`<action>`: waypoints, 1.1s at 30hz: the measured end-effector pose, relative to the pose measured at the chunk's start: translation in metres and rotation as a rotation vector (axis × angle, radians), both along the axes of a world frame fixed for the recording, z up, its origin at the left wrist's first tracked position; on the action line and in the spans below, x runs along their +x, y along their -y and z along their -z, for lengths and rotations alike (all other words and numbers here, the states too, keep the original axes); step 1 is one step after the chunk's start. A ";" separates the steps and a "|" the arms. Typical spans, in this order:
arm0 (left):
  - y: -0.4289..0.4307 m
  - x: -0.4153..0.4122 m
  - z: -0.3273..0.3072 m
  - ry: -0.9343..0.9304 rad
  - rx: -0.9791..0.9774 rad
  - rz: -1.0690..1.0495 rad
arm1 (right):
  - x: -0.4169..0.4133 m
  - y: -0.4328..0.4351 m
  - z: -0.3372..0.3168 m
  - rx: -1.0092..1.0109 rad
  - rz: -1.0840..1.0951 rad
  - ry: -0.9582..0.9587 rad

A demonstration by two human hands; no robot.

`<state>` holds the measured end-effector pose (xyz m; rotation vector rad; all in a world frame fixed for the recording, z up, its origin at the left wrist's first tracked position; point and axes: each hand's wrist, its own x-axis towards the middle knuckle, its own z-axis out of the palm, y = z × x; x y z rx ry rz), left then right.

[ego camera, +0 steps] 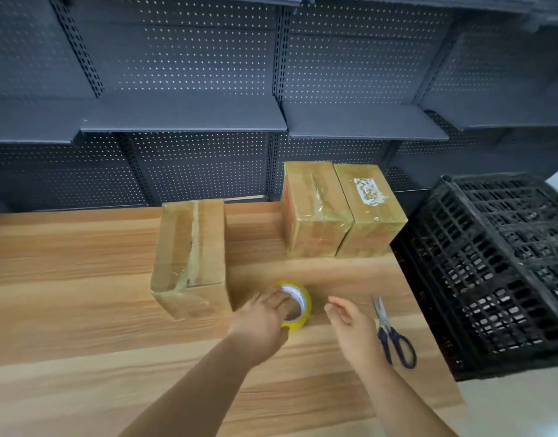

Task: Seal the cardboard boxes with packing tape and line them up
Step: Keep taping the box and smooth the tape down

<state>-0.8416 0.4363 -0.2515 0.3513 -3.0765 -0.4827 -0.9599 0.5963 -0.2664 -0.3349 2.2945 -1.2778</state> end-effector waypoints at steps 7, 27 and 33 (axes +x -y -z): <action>-0.033 -0.036 0.040 0.405 0.052 -0.208 | -0.027 -0.035 0.018 0.065 -0.074 0.054; -0.034 0.068 -0.009 -0.101 0.578 -0.527 | 0.003 0.042 -0.020 0.094 -0.629 -0.030; -0.014 0.089 -0.022 -0.079 0.732 -0.581 | 0.027 0.060 -0.033 0.078 -0.576 0.086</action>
